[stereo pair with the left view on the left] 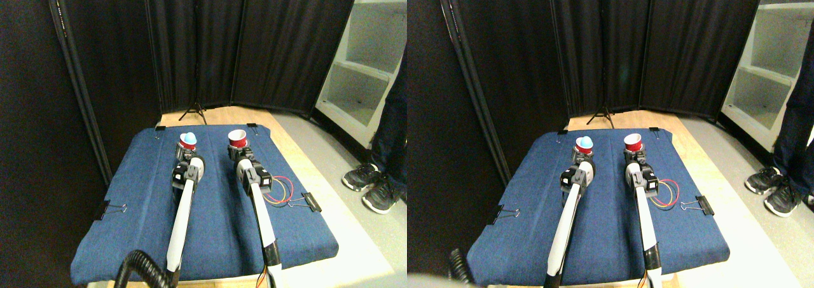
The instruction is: Pour (bimanual)
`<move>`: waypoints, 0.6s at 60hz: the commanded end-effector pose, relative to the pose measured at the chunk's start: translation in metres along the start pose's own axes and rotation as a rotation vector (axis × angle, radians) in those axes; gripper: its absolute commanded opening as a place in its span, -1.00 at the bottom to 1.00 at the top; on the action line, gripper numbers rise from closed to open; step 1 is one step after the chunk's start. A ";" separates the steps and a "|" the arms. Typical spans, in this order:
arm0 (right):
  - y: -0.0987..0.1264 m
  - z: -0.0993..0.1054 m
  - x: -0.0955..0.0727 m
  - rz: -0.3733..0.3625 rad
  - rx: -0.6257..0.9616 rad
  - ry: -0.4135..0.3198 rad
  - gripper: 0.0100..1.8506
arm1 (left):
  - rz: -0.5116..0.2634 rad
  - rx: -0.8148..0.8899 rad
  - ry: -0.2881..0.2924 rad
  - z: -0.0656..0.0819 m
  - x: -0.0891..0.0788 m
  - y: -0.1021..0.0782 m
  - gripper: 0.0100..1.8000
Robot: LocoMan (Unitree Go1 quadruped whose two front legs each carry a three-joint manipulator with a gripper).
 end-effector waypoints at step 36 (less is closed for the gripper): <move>-0.030 0.004 0.020 -0.033 0.033 -0.085 -0.65 | 0.068 -0.072 -0.158 -0.012 0.028 0.021 -0.64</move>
